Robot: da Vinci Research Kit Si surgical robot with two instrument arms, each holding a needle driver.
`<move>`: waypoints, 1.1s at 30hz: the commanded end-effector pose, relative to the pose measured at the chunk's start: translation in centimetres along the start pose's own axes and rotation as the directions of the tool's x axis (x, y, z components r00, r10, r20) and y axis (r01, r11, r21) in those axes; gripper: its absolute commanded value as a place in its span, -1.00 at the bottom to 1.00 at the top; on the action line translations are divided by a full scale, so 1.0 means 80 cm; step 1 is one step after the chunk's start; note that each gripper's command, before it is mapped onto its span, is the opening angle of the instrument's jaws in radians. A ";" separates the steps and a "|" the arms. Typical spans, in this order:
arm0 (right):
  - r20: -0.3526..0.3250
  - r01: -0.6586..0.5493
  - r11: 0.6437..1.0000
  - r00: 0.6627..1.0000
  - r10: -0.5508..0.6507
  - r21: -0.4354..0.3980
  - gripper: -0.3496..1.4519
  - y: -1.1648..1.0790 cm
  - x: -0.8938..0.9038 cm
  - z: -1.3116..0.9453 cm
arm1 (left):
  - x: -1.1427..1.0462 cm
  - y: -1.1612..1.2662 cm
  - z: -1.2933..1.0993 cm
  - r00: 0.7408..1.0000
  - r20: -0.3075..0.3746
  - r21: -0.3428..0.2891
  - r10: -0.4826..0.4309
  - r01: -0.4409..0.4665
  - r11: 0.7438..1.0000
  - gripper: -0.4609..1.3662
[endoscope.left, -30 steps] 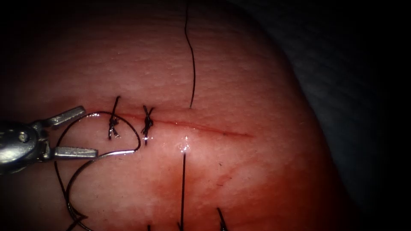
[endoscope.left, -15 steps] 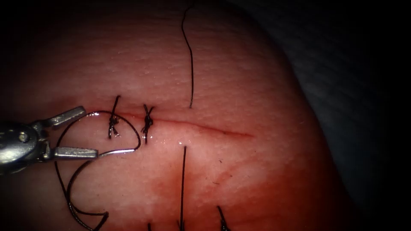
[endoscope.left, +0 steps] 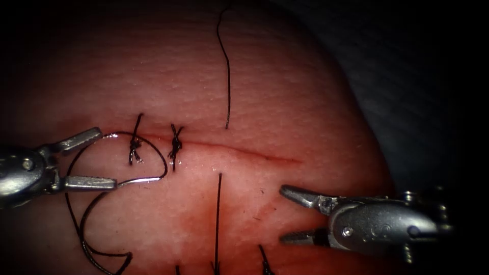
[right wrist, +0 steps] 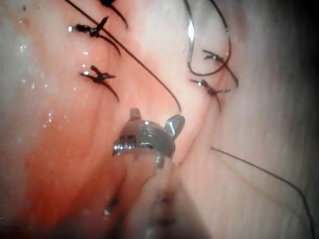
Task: Wound Closure
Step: Use the left hand to pull the suture through the wound until a short length is left atop of the wound
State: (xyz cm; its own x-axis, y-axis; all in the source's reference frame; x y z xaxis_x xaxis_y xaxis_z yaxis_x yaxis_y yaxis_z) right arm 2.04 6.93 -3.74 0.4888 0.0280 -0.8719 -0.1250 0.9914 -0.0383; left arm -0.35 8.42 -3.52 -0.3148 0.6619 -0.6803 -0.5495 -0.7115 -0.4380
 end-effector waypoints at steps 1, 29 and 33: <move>0.000 0.001 1.000 1.000 -0.001 0.004 0.90 0.0004 -0.0006 0.0008 | 0.0000 0.0000 0.0000 1.000 0.000 -0.001 0.000 0.000 1.000 0.10; -0.017 -0.025 0.982 0.999 0.028 0.185 -1.00 -0.0021 -0.0028 0.0120 | -0.0001 0.0000 -0.0002 1.000 0.005 -0.004 0.002 -0.002 1.000 0.09; -0.009 -0.023 0.983 1.000 0.025 0.180 -1.00 -0.0027 -0.0025 0.0114 | -0.0001 -0.0001 -0.0002 1.000 0.005 -0.005 0.001 -0.001 1.000 0.10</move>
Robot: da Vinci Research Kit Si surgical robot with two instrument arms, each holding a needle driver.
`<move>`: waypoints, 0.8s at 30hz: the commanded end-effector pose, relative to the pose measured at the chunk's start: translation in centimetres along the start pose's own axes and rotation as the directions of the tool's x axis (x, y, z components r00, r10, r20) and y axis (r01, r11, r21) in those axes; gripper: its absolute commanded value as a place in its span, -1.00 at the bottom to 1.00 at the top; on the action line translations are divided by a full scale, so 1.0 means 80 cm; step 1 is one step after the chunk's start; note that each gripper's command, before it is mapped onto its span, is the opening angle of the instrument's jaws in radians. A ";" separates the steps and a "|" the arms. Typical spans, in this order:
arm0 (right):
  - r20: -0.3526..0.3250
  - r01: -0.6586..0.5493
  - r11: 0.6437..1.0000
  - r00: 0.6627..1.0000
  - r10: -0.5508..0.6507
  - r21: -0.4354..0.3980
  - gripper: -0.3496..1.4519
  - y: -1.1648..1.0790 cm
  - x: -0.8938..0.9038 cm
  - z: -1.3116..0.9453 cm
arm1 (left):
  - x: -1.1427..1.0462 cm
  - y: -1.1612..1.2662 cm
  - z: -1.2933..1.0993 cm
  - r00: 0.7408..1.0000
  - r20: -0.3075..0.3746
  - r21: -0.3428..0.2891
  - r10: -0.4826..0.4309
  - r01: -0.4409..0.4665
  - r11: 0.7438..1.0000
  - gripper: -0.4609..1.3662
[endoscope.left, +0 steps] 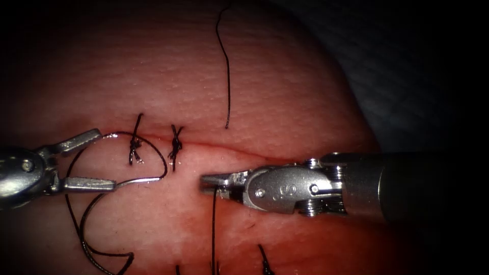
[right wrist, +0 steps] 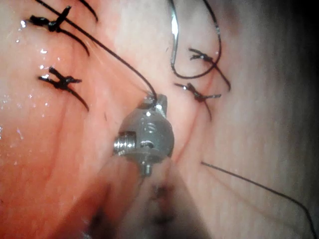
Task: Wound Closure
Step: Use the left hand to pull the suture through the wound until a short length is left atop of the wound
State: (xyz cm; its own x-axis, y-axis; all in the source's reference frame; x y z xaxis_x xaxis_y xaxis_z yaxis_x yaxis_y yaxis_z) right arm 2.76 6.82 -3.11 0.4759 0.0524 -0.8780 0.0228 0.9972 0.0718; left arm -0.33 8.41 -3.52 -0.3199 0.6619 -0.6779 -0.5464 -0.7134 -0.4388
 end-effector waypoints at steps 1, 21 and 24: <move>0.004 0.001 1.000 1.000 -0.001 0.004 -1.00 -0.0004 0.0003 -0.0002 | 0.0000 0.0000 0.0000 1.000 0.000 -0.001 0.000 0.000 1.000 0.10; -0.006 0.035 0.990 0.999 -0.035 0.137 -1.00 -0.0137 0.0107 -0.0061 | 0.0000 0.0000 0.0001 1.000 0.000 -0.001 -0.001 0.001 1.000 0.09; -0.003 0.042 0.986 0.999 -0.042 0.163 -1.00 -0.0155 0.0122 -0.0067 | 0.0000 0.0000 0.0001 1.000 0.000 -0.001 -0.001 0.001 1.000 0.09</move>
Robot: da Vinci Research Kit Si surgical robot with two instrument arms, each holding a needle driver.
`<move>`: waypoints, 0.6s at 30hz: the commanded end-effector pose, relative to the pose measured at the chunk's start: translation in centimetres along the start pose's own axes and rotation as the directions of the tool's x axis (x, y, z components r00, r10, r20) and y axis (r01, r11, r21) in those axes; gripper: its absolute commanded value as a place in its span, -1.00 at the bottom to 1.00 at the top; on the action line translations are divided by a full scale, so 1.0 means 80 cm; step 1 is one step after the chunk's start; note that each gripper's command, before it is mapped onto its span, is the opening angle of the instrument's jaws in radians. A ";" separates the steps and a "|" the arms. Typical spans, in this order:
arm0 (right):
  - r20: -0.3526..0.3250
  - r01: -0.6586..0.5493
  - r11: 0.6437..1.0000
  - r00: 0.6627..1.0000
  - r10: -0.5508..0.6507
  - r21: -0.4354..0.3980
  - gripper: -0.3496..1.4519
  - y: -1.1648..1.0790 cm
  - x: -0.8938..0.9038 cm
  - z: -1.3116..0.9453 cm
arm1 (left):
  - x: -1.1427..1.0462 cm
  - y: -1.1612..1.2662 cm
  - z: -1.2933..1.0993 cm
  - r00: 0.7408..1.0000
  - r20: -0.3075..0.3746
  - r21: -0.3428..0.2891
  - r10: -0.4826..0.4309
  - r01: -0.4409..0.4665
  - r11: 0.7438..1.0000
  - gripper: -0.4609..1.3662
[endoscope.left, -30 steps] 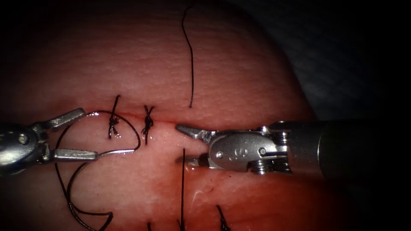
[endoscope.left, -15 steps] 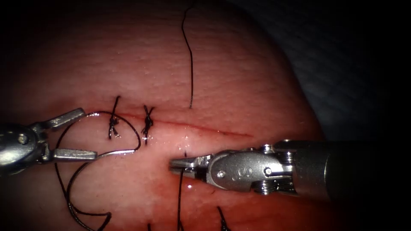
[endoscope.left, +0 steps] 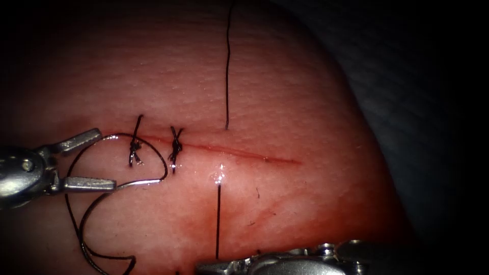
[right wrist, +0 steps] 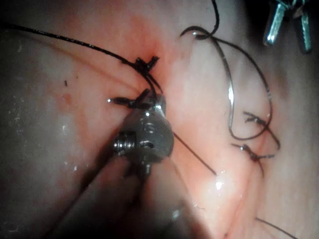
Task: Wound Closure
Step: Use the left hand to pull the suture through the wound until a short length is left atop of the wound
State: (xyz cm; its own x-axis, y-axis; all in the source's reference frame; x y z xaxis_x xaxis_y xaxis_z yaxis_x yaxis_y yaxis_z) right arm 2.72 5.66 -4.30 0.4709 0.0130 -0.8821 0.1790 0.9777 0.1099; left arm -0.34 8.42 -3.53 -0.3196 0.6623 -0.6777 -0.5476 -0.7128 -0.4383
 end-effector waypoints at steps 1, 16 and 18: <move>0.007 0.006 1.000 1.000 -0.006 0.024 -1.00 -0.0010 0.0009 -0.0002 | 0.0000 0.0000 0.0000 1.000 0.000 -0.002 0.000 0.000 1.000 0.09; 0.020 0.000 0.982 1.000 -0.004 0.191 -1.00 -0.0128 0.0109 -0.0028 | 0.0000 0.0000 0.0001 1.000 0.000 -0.001 0.000 0.000 1.000 0.08; -0.026 -0.002 0.989 1.000 0.006 0.146 -0.92 -0.0119 0.0115 -0.0037 | 0.0000 0.0001 0.0001 1.000 0.000 -0.001 0.000 0.000 1.000 0.08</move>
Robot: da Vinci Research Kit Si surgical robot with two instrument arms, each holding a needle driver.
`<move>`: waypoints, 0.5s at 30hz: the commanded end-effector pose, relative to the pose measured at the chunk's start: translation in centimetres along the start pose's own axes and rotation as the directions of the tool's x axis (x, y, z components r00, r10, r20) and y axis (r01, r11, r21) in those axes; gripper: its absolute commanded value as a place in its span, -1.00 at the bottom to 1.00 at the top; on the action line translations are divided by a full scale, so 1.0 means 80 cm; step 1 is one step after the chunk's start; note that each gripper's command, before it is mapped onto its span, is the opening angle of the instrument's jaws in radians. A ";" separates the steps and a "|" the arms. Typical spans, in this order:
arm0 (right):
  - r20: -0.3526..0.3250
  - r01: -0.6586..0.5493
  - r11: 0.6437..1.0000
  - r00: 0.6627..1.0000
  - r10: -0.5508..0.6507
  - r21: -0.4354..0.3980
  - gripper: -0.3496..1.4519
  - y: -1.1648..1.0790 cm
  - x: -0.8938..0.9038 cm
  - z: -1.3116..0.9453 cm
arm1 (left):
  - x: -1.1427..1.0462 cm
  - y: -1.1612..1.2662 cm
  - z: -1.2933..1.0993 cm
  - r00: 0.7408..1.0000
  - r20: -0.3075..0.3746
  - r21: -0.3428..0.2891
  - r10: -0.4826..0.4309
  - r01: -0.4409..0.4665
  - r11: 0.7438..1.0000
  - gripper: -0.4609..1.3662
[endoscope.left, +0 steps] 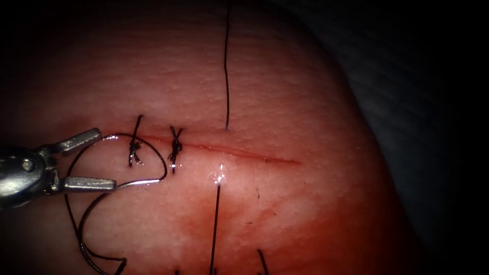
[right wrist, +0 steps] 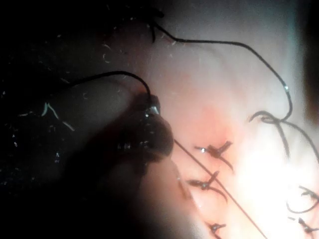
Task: Wound Closure
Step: Use the left hand to pull the suture through the wound until a short length is left atop of the wound
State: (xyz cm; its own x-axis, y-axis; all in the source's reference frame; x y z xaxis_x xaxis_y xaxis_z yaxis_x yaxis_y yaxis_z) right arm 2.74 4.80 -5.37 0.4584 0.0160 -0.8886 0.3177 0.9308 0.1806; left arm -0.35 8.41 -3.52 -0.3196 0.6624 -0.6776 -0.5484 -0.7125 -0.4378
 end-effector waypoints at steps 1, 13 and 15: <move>-0.020 -0.005 1.000 1.000 0.004 -0.024 -0.72 0.0003 -0.0003 -0.0003 | 0.0000 0.0000 0.0000 1.000 0.000 -0.002 0.000 0.000 1.000 0.08; 0.017 -0.048 0.920 0.998 0.059 -0.390 0.98 0.0072 -0.0085 -0.0145 | -0.0001 0.0001 -0.0001 1.000 0.003 -0.003 0.001 -0.001 1.000 0.08; -0.011 -0.061 0.901 0.998 0.062 -0.429 0.95 0.0092 -0.0112 -0.0166 | -0.0001 0.0001 0.0000 1.000 0.003 -0.003 0.001 -0.001 1.000 0.08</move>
State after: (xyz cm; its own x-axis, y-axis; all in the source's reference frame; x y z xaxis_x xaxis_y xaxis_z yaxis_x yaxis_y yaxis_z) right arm 1.44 5.98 -5.00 0.4710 0.0766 -0.8788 -0.1001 0.9944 0.0330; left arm -0.34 8.40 -3.52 -0.3223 0.6624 -0.6763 -0.5472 -0.7133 -0.4379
